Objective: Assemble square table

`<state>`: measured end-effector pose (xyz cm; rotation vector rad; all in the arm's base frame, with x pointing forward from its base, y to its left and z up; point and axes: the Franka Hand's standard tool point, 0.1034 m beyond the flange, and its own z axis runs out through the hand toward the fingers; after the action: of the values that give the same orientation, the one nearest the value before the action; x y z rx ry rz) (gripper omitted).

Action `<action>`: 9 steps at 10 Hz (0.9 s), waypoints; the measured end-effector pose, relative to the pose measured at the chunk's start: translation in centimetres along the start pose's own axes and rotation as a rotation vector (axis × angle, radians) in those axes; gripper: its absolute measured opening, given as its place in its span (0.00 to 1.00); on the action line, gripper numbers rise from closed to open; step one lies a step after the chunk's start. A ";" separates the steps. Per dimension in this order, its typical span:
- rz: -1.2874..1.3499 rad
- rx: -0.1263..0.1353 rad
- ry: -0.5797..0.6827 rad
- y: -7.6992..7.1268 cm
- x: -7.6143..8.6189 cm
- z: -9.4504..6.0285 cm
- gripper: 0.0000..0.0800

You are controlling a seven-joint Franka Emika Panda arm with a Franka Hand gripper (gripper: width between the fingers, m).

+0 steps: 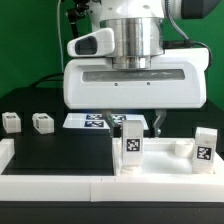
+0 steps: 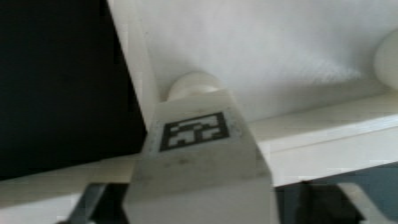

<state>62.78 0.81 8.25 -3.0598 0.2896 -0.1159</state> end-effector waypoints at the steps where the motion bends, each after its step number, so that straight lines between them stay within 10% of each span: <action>1: 0.089 -0.001 0.000 0.2 0.0 0.0 0.37; 5: 0.527 -0.011 0.016 0.8 0.3 0.3 0.37; 9: 1.179 0.040 -0.039 1.2 0.2 0.4 0.37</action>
Offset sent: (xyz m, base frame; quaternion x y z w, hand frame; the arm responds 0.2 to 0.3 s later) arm 0.0000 0.0000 0.0000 0.0000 0.0000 0.2571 0.9664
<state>62.76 -0.35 7.81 -2.3304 1.8955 0.0103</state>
